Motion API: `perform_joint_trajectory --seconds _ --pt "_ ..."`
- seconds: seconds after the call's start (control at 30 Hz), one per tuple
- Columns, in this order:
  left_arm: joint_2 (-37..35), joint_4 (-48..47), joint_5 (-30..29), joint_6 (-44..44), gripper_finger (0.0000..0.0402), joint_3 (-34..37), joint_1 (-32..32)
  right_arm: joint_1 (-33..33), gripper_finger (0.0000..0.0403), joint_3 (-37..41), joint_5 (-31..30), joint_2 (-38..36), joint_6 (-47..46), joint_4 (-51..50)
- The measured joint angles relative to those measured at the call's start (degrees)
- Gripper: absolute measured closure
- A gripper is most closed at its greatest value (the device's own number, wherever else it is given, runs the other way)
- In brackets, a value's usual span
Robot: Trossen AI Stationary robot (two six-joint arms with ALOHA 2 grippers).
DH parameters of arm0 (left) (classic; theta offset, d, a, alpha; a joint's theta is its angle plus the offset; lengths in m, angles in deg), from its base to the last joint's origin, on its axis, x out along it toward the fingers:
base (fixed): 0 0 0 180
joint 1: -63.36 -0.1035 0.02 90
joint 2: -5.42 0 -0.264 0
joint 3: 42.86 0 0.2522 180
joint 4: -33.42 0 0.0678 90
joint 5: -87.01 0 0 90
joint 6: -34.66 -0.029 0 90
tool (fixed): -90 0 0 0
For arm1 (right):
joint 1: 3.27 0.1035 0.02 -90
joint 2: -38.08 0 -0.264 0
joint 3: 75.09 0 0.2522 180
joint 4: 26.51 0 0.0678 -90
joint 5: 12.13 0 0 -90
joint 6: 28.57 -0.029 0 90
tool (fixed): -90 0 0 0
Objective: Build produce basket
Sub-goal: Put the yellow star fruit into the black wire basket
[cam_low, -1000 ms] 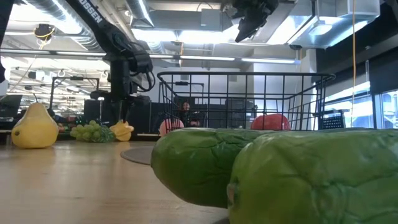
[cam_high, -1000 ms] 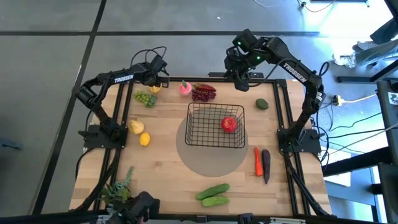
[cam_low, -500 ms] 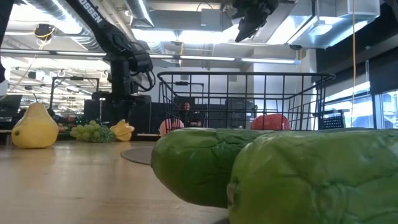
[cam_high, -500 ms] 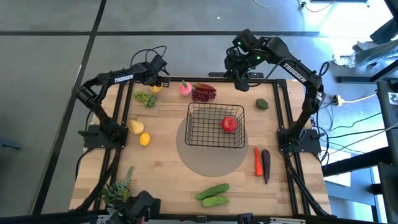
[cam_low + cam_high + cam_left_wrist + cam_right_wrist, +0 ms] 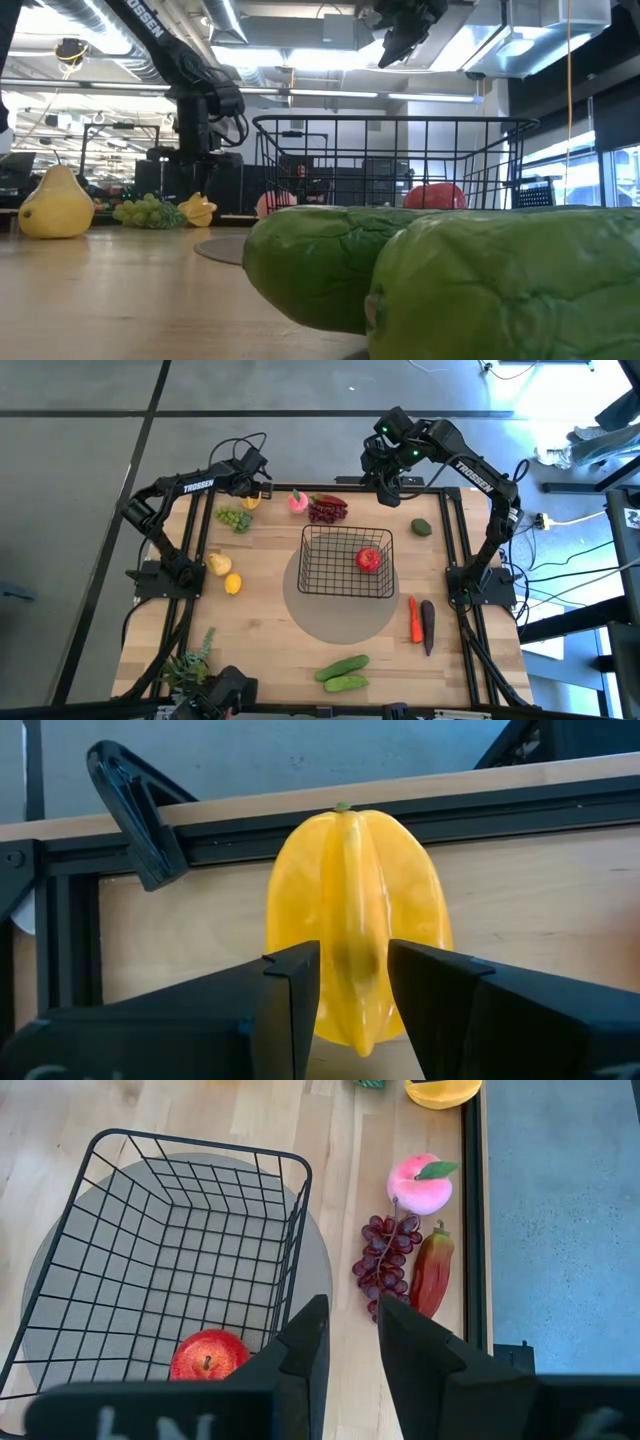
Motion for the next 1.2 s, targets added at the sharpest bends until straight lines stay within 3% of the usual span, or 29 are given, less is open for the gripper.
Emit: perform_joint_trajectory --seconds 0.57,1.0,1.2 --pt "0.0 0.3 0.8 0.4 0.0292 0.0 0.0 0.0 0.0320 0.0 0.0 0.0 0.1 0.0" --pt "0.0 3.3 1.2 1.8 0.0292 3.8 0.1 0.0 0.0320 0.0 0.0 0.0 0.2 0.0" --pt "-0.1 3.8 1.2 1.1 0.0321 3.9 0.1 0.0 0.0320 0.0 0.0 0.0 0.2 0.0"
